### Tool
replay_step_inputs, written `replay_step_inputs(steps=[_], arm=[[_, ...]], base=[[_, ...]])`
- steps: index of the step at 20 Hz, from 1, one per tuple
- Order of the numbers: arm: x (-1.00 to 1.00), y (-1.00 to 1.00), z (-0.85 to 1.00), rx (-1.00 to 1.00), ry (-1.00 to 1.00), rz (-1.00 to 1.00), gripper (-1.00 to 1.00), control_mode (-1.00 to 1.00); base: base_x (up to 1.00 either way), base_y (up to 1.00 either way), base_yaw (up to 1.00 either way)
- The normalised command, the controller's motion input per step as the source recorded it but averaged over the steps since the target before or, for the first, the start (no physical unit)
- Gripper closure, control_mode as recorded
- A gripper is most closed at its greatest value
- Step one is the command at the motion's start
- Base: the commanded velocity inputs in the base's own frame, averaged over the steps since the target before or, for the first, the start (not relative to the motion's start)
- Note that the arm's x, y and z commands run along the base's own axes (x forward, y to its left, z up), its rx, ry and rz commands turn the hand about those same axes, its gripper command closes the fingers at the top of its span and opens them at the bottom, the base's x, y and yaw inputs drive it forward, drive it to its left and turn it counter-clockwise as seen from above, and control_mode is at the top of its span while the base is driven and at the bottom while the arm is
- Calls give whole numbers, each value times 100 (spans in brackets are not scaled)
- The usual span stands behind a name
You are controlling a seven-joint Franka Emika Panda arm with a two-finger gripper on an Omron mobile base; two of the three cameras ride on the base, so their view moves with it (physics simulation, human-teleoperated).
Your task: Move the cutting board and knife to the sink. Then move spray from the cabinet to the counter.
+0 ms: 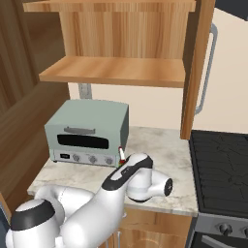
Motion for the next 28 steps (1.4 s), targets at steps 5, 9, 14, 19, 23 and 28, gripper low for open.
replay_step_inputs(steps=[5, 9, 14, 19, 23, 28], arm=[[-3, 1, 5, -8, 0, 0, -100, -100], [-10, 0, 9, -6, 0, 0, -100, -100], [-15, 0, 8, -3, 0, -2, -100, -100], [-21, -3, 5, 0, 0, -5, -100, -100], [-22, -8, 17, 0, 4, -6, -100, -100], [-24, -5, 32, -8, 16, -10, -100, -100]], base=[[0, 0, 0], [0, 0, 0], [0, 0, 0], [0, 0, 0], [0, 0, 0], [0, 0, 0]])
